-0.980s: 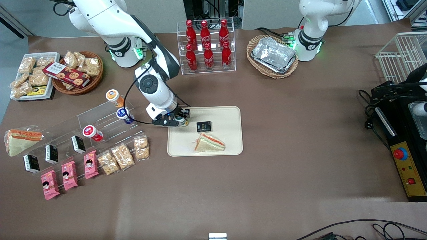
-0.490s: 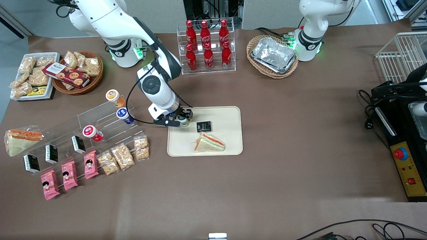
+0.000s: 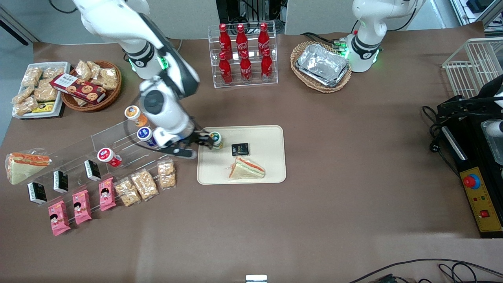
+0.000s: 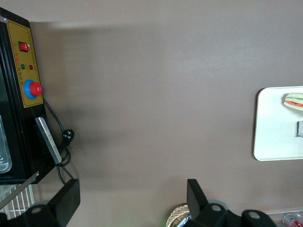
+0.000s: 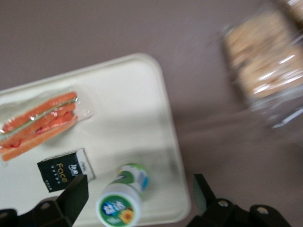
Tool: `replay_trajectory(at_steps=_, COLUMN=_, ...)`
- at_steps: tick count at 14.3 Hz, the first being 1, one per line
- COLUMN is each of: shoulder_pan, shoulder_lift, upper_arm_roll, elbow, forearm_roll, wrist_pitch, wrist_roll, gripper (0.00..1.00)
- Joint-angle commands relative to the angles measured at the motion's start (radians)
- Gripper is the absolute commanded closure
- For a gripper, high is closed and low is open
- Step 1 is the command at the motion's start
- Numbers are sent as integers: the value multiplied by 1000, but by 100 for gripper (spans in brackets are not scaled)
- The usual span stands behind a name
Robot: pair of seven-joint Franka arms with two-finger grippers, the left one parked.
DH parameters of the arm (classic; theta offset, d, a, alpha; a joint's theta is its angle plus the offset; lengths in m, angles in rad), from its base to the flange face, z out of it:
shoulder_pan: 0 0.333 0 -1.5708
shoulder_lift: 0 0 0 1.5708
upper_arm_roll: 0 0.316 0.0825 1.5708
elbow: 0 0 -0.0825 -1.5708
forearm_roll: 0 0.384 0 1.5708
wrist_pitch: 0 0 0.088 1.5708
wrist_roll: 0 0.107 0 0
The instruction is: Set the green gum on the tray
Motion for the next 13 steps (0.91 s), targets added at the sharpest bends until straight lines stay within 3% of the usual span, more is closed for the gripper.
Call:
replay_trajectory(at_steps=1, shoulder_pan=-148, shoulder_lift=-126, upper_arm_roll=4, elbow=104, forearm_roll=-2, wrist_pitch=-293, wrist_roll=-166, gripper=1)
replay_trajectory(at_steps=6, shoulder_pan=-294, shoulder_lift=-212, upper_arm_roll=-5, elbow=269, forearm_roll=-2, wrist_pitch=-611, wrist_roll=-307, gripper=1)
replay_trajectory(at_steps=10, shoulder_pan=-325, shoulder_lift=-294, upper_arm_roll=-139, elbow=284, forearm_roll=1, wrist_pitch=-711, wrist_roll=-553, gripper=0)
replay_trajectory(at_steps=13, shoulder_pan=-330, shoulder_lift=-266, upper_arm_roll=-212, elbow=437, forearm_roll=-13, wrist_pitch=-864, wrist_roll=-634, gripper=0)
